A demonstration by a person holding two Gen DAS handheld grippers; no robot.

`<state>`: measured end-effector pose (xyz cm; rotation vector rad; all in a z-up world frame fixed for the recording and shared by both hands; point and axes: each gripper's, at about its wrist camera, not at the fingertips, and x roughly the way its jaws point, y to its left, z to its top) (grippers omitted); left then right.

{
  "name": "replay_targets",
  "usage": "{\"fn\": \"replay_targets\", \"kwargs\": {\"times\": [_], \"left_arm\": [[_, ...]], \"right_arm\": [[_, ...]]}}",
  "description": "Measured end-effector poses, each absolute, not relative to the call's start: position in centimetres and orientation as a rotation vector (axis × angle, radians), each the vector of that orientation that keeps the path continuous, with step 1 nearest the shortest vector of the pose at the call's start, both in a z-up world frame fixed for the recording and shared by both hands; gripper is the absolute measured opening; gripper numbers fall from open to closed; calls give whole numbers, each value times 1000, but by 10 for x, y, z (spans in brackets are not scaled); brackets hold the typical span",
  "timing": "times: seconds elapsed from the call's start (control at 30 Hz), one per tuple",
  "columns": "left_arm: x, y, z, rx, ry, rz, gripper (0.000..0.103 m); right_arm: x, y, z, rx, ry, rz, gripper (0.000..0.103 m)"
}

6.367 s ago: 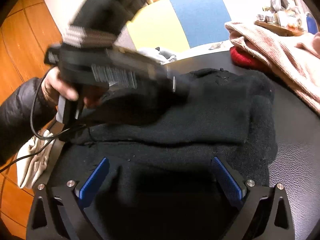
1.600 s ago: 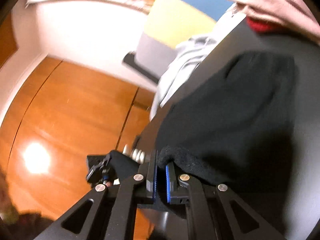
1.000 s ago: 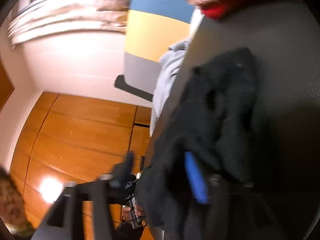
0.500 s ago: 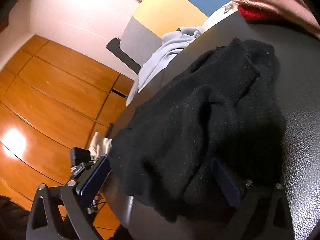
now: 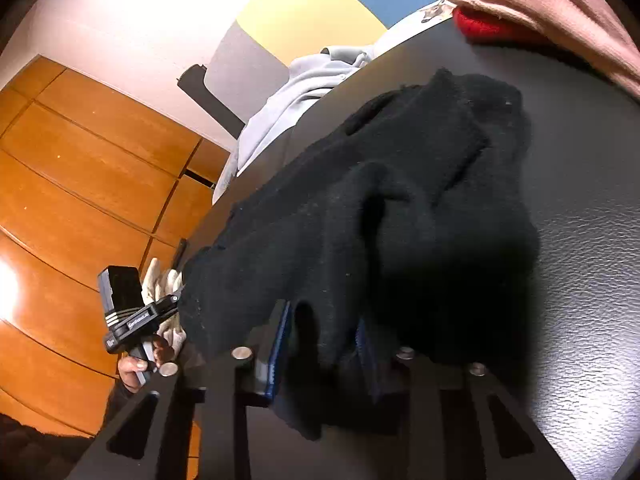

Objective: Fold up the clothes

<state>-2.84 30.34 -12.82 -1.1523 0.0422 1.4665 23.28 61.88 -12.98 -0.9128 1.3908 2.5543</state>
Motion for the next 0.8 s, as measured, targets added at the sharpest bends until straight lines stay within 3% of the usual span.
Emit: {"fn": "replay_targets", "kwargs": {"times": [0.4,0.53,0.63,0.73,0.8], "left_arm": [[-74,288,-93,-1078,-544,1064,5],[-104,324,-103,-1142,-661,1132,5],[-113,343,-124,-1232,-664,1205,5],[-107,350,-137,-1263,-608,1222,5],[-103,351,-141,-1270,-594,1217,5]], "right_arm": [[210,652,-92,-668,1654,2729,33],[185,699,-99,-555,1711,2587,33],[171,717,-102,-608,1632,2503,34],[179,711,-97,-654,1635,2543,50],[192,698,-91,-689,1612,2572,77]]}}
